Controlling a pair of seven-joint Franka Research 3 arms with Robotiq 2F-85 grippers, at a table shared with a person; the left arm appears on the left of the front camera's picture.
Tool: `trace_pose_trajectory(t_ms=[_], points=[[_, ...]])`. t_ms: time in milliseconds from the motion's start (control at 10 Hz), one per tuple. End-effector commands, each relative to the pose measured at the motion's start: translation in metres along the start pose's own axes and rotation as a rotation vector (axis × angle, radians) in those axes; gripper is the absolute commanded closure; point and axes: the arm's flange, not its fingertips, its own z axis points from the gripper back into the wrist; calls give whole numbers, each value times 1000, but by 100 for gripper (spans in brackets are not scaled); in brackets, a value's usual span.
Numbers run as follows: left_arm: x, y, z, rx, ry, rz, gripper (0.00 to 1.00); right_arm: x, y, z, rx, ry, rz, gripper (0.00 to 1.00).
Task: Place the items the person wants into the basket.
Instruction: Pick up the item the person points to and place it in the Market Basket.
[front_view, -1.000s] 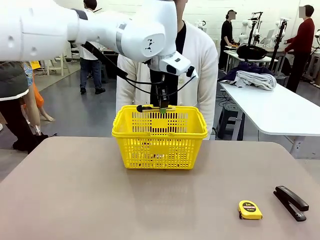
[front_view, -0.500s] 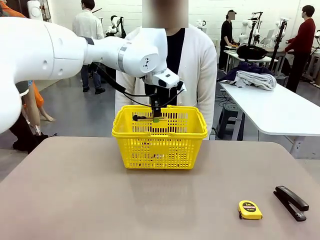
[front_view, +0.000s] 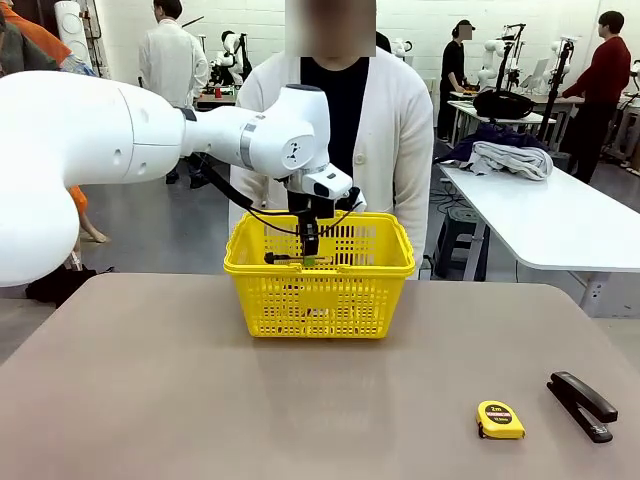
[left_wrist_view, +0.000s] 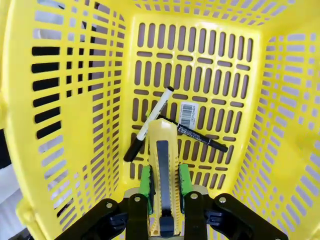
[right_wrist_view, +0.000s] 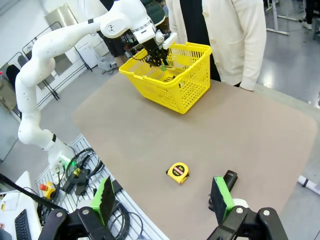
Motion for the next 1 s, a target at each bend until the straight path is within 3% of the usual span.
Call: trace_pose_trajectory(t_ms=[0, 200, 300, 400, 500, 600, 700, 900], points=[[5, 14, 5, -42, -31, -25, 74, 2, -1, -1, 15, -26, 13, 0], [6, 13, 2, -43, -35, -28, 74, 2, -1, -1, 15, -26, 13, 0], [6, 12, 2, -41, -36, -35, 15, 2, -1, -1, 15, -26, 13, 0], [6, 10, 2, -42, -33, -37, 14, 2, -1, -1, 15, -26, 13, 0], [6, 9, 2, -42, -33, -38, 0, 2, -1, -1, 15, -26, 13, 0], [5, 7, 2, -42, -34, -37, 13, 2, -1, -1, 15, -26, 13, 0], [4, 6, 2, -43, -35, -32, 0, 2, -1, -1, 15, -26, 13, 0], [3, 4, 3, -40, -38, -30, 0, 2, -1, -1, 15, -26, 13, 0]])
